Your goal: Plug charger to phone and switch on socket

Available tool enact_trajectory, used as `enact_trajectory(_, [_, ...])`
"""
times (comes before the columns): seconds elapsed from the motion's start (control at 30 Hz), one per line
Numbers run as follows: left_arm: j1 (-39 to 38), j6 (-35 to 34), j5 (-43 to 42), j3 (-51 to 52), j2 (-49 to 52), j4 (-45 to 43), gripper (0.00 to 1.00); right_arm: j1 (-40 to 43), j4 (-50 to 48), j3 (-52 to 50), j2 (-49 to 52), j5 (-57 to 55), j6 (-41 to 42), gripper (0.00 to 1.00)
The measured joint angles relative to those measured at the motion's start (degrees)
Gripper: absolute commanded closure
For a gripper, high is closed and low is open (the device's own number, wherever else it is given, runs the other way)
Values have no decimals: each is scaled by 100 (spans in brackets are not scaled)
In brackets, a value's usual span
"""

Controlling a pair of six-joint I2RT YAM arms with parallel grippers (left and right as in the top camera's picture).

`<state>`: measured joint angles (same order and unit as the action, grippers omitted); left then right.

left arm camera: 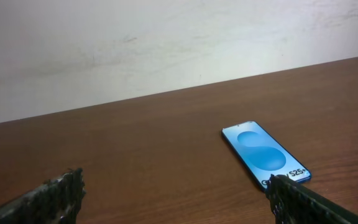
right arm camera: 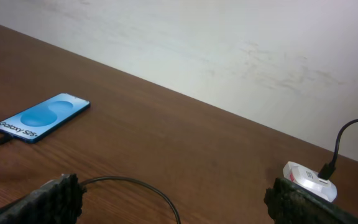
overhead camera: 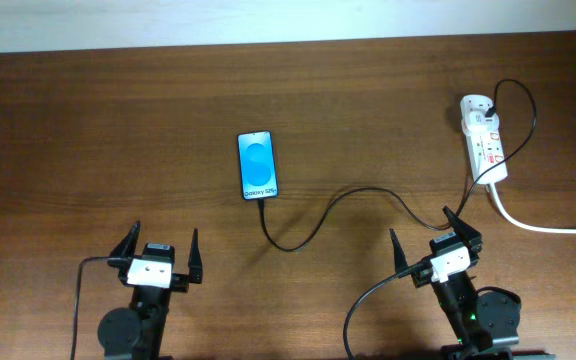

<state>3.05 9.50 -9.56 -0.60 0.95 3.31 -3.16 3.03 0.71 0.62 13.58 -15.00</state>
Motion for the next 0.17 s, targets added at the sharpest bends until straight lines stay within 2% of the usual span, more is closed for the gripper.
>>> enact_trajectory(0.17, [0,0,0,0,-2,0,1,0,0,0,2,0,-2,2])
